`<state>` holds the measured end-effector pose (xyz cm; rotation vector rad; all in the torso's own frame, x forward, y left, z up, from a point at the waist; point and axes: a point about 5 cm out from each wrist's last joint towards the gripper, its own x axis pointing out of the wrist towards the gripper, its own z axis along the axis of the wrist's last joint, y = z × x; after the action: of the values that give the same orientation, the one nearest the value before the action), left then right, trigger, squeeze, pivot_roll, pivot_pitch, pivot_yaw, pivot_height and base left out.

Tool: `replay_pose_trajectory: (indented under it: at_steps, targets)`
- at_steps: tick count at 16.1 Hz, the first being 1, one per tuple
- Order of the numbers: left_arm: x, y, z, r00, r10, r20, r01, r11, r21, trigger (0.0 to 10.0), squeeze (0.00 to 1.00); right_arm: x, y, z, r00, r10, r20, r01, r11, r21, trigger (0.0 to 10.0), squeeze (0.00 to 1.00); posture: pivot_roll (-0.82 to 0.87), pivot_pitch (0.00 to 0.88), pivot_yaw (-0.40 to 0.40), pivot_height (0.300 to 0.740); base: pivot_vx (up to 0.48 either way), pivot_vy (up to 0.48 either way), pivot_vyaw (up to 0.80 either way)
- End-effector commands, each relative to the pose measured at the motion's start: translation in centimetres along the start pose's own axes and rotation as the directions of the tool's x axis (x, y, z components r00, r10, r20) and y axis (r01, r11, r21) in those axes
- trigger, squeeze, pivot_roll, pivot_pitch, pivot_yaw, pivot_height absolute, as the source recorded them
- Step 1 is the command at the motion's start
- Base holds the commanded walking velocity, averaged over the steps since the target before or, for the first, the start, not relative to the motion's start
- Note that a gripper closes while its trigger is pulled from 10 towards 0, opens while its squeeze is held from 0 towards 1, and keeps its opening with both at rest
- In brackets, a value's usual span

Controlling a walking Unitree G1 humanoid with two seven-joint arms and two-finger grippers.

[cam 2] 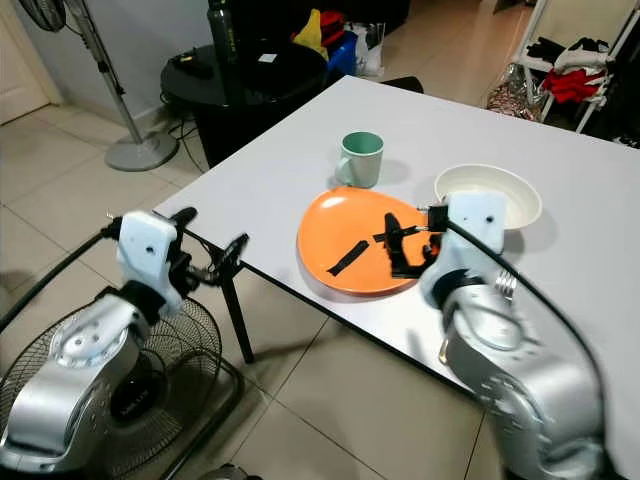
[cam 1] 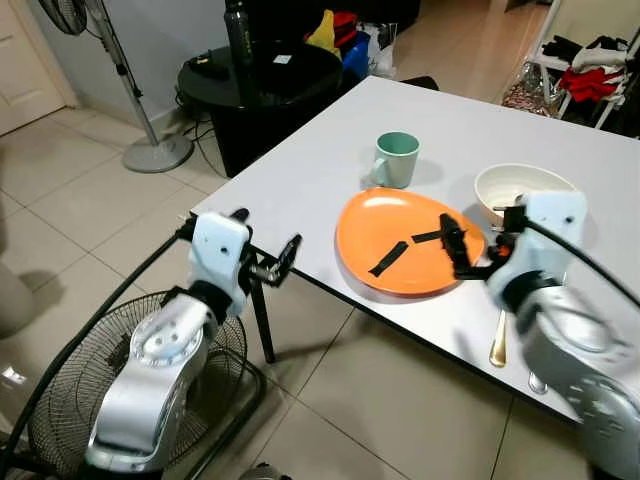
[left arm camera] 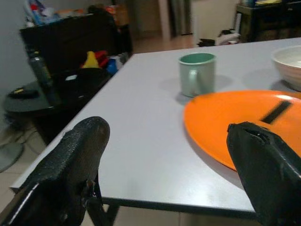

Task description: Setting the table

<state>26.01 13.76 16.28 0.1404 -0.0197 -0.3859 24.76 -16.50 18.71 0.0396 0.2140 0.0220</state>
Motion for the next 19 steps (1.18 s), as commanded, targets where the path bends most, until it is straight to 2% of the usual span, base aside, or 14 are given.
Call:
replay_pose_trajectory:
  at_steps: [1, 4, 9, 11, 13, 16, 19]
  targets:
    - [0.0, 0.7, 0.1, 0.999, 0.043, -0.005, -0.043, 0.999, 0.0, 10.0, 0.0, 0.3, -0.3, -0.1, 1.0, 0.001, 0.002, -0.001, 1.0, 0.016, 10.0, 1.0, 0.05, 0.0, 0.063, 0.74, 0.0, 0.0, -0.6]
    - [-0.3, 1.6, 0.0, 0.995, 0.1, -0.003, -0.1, 0.995, -0.004, 10.0, 0.0, 1.3, -0.3, 0.2, 0.997, 0.05, 0.058, -0.049, 0.999, -0.023, 10.0, 1.0, 0.06, 0.0, 0.04, 0.74, 0.0, 0.0, -0.73]
    - [-1.2, 3.3, -0.1, 0.985, 0.172, -0.017, -0.171, 0.985, 0.036, 10.0, 0.0, 2.2, -0.2, 0.7, 0.99, 0.12, 0.075, -0.119, 0.993, -0.021, 10.0, 1.0, 0.08, 0.0, -0.003, 0.74, 0.0, 0.0, 0.0]
    - [-1.4, 3.7, 0.0, 0.984, 0.176, -0.015, -0.175, 0.984, 0.04, 10.0, 0.0, 2.3, -0.1, 0.6, 0.988, 0.135, 0.075, -0.134, 0.991, -0.016, 10.0, 1.0, 0.09, 0.0, -0.011, 0.74, 0.257, 0.0, 0.0]
    - [-1.5, 3.5, 0.0, 0.986, 0.168, -0.014, -0.167, 0.985, 0.037, 10.0, 0.0, 2.3, 0.1, 0.3, 0.989, 0.134, 0.068, -0.135, 0.991, 0.001, 10.0, 1.0, 0.08, 0.0, -0.011, 0.74, 0.307, 0.0, 0.0]
    - [-1.3, 3.1, 0.0, 0.988, 0.154, -0.013, -0.153, 0.988, 0.029, 10.0, 0.0, 2.2, 0.6, -0.1, 0.987, 0.145, 0.063, -0.147, 0.989, 0.016, 10.0, 1.0, 0.08, 0.0, -0.001, 0.74, 0.355, 0.0, -0.69]
    - [-1.2, 3.1, 0.1, 0.989, 0.147, -0.011, -0.146, 0.989, 0.027, 10.0, 0.0, 2.2, 0.6, 0.0, 0.988, 0.14, 0.072, -0.142, 0.99, 0.026, 10.0, 1.0, 0.08, 0.0, 0.004, 0.74, 0.399, 0.0, 0.0]
